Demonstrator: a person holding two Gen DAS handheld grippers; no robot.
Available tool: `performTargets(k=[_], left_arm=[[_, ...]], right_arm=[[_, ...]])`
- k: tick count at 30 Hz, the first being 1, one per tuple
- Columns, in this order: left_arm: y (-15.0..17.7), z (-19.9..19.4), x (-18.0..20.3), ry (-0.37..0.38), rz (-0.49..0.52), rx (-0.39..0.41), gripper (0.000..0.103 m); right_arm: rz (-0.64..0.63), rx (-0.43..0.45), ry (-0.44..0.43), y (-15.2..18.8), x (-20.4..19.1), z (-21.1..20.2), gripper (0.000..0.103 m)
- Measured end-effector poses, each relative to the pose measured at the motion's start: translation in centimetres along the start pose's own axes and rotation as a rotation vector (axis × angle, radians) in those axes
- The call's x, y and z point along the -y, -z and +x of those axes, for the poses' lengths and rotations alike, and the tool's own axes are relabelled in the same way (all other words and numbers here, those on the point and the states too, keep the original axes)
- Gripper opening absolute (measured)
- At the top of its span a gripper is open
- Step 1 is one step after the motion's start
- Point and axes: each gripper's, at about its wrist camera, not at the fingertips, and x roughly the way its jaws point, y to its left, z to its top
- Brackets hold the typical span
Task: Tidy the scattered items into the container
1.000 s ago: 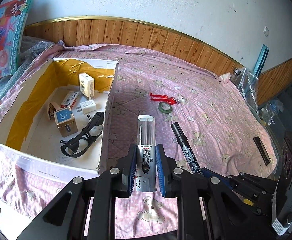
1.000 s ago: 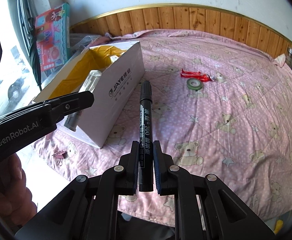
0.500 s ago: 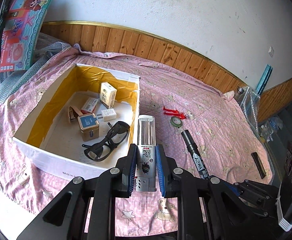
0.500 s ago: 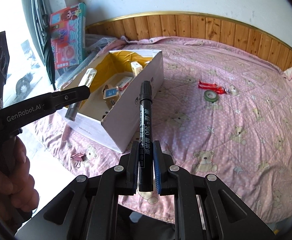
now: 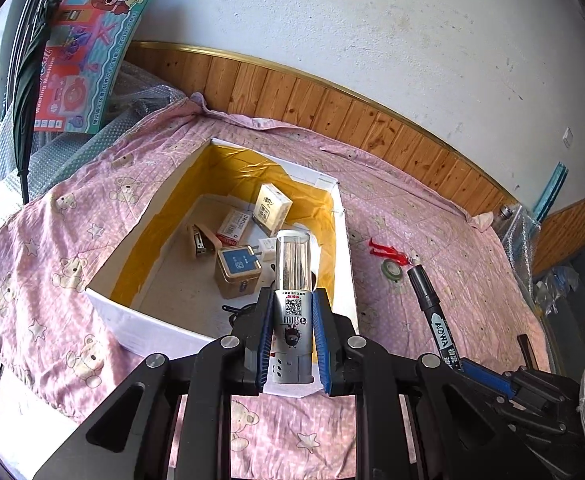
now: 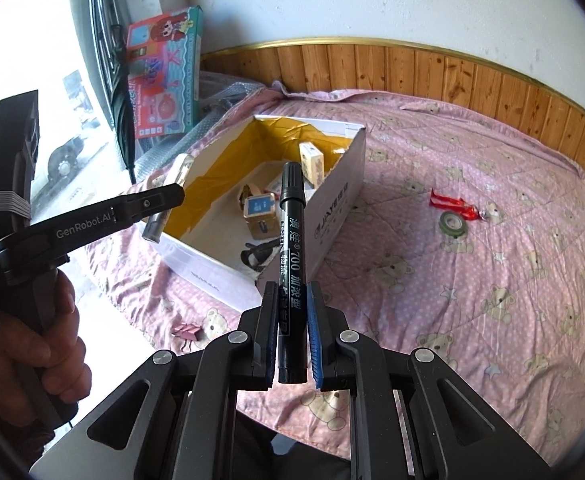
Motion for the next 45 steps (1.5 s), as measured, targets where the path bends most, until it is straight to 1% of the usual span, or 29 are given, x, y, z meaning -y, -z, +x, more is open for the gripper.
performTargets(k=[9, 17, 23, 27, 34, 41, 45], left_arm=[[-1.4, -0.1, -1.7, -0.038, 0.004, 0.016, 0.02], [-3.4, -0.4, -3.8, -0.078, -0.002, 0.04, 0.02], [-4.8, -0.3, -4.9, -0.104, 0.012, 0.047, 0.02], [-5.6, 0.3, -5.3, -0.113, 0.031, 0.037, 0.02], [-7.1, 2.6, -5.6, -0.133, 0.098, -0.011, 0.02], [-6.9, 5.4, -6.2, -0.104, 0.111, -0.127, 0.02], [-6.5, 6.9, -6.6, -0.117, 0.136, -0.193, 0.02]], right_arm=[[-0.062, 0.02, -0.04, -2.7, -2.1, 0.4, 0.014], [-0.083, 0.018, -0.087, -4.7, -3.1, 1.6, 0.014], [-0.06, 0.001, -0.135, -6.1, -3.3, 3.2, 0.014], [-0.04, -0.016, -0.163, -7.2, -3.5, 4.7, 0.014], [-0.024, -0.056, -0.178, -8.7, -4.0, 8.0, 0.014], [0.037, -0.134, -0.204, -8.5, -3.6, 11.6, 0.014], [0.039, -0.179, -0.184, -8.1, -3.5, 13.5, 0.014]])
